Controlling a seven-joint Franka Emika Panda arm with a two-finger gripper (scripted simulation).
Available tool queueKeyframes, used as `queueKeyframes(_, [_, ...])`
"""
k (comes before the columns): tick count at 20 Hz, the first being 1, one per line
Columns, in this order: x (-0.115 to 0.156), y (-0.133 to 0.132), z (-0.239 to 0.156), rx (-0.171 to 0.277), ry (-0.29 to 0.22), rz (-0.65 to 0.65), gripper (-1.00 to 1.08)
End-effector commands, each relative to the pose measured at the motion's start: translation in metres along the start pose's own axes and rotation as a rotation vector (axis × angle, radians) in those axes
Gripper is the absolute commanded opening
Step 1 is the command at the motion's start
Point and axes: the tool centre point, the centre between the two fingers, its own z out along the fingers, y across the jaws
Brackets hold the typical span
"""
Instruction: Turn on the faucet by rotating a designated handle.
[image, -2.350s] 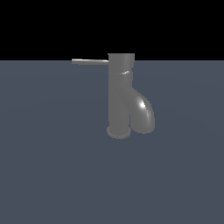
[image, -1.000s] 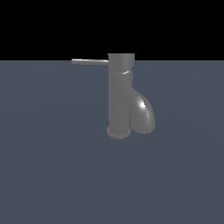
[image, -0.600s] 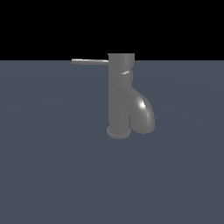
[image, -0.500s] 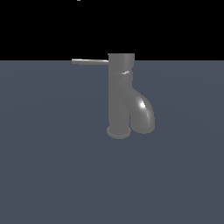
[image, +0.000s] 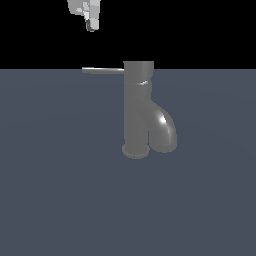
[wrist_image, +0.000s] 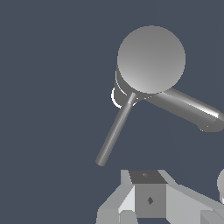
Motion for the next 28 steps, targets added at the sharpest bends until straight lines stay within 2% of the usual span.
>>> queueKeyframes(1, [0.002,-0.01,0.011,0.0,-0.002,0.061,-1.0])
queueKeyframes(15, [0.011,-0.055,0.071,-0.003,-0.008,0.358,-1.0])
queueKeyframes(28, [0.012,-0.067,0.09,-0.005,-0.008,0.445,-1.0])
